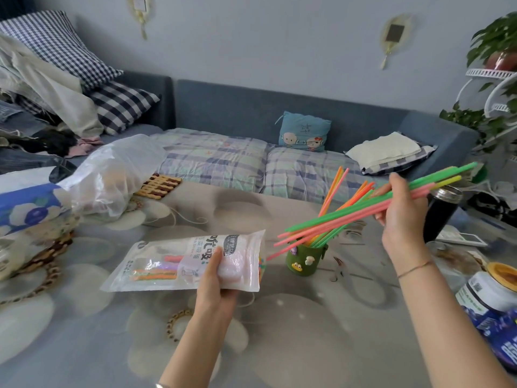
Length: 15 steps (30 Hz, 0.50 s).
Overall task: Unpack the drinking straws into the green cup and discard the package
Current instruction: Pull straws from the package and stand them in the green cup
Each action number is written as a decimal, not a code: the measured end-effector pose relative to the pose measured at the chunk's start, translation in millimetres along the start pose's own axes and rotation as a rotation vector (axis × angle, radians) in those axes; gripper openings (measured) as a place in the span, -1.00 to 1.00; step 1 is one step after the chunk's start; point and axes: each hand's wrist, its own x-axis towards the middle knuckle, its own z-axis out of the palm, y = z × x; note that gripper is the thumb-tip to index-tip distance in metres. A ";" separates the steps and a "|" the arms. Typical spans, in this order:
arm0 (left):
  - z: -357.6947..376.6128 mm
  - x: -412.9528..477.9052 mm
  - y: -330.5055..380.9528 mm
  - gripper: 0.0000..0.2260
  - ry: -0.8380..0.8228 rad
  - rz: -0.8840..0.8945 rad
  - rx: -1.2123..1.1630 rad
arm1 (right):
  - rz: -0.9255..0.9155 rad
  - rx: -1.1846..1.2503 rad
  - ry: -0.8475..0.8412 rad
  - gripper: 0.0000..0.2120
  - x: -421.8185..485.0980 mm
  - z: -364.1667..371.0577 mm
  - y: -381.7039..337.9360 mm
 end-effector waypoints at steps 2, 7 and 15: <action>-1.4 1.1 -3.8 -0.60 0.002 -0.003 0.018 | -0.021 -0.084 -0.087 -0.63 -7.2 2.0 5.6; -7.4 7.3 -4.2 -0.56 0.057 0.012 0.012 | -0.048 -0.292 -0.224 -0.63 -23.9 6.4 22.5; -16.7 18.9 8.2 -0.57 0.081 0.186 0.019 | -0.205 -0.729 -0.454 -0.52 -50.7 13.6 55.9</action>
